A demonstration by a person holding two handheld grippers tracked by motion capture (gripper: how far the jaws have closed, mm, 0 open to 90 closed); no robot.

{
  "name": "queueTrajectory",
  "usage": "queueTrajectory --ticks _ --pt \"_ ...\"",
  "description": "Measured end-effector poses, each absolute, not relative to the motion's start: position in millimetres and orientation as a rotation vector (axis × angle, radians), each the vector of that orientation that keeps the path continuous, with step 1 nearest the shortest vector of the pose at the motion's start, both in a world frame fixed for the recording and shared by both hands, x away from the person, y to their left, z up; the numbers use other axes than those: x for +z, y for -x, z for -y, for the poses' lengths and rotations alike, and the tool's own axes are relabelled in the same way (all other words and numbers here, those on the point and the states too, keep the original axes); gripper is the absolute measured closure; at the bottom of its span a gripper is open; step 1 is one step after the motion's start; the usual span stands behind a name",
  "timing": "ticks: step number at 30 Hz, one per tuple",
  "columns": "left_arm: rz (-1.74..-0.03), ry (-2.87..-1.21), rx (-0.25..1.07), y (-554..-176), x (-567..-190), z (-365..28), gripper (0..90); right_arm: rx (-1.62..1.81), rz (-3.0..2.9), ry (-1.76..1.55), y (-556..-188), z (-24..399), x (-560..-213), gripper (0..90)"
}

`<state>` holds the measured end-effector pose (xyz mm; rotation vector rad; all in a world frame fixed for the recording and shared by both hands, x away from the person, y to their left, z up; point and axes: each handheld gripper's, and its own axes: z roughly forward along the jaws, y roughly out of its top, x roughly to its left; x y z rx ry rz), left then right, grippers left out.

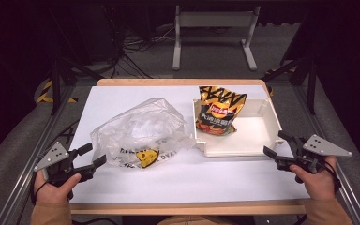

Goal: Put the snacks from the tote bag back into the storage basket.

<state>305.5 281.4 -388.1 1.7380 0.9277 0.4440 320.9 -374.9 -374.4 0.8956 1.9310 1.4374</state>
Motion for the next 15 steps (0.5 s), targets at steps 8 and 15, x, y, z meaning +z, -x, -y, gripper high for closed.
queueTrajectory --ticks 8,15 --pt "-0.928 -1.730 0.448 -303.3 -392.8 -280.1 27.6 1.301 -1.959 -0.929 -327.3 365.5 -403.9 17.6" --pt "-0.939 -1.729 0.445 -304.6 -397.0 -281.4 27.4 1.270 -1.987 -0.909 -327.1 360.6 -412.1 17.8"
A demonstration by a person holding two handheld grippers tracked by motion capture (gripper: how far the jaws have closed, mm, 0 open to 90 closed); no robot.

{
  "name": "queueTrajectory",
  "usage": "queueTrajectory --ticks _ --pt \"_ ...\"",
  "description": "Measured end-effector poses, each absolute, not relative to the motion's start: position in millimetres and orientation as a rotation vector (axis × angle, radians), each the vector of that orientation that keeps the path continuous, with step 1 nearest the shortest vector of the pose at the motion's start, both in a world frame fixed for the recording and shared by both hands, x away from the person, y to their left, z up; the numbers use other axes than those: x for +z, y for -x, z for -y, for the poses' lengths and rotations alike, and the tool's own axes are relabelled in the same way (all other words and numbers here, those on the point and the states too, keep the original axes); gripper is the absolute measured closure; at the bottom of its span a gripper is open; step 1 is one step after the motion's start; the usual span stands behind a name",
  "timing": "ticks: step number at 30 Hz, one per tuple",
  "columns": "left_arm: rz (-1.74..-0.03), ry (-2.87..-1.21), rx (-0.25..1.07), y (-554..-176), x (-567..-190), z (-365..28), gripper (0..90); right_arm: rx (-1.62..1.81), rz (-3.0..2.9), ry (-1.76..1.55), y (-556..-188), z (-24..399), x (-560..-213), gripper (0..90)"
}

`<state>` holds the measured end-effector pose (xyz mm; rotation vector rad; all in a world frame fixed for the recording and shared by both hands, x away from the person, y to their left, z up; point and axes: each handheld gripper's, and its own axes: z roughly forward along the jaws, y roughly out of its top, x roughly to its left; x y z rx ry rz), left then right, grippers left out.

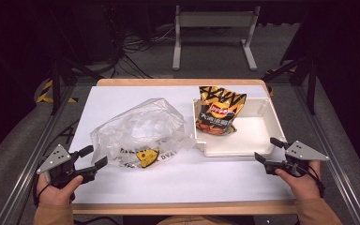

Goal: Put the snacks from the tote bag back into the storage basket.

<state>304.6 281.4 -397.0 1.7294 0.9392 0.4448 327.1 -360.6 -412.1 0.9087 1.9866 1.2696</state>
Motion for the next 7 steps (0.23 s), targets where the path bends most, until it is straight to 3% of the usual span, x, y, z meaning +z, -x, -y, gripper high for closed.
queueTrajectory --ticks 7 --pt "-0.944 -1.729 0.450 -306.0 -399.2 -282.7 27.2 1.301 -1.985 -0.920 -325.5 361.7 -413.1 17.5"
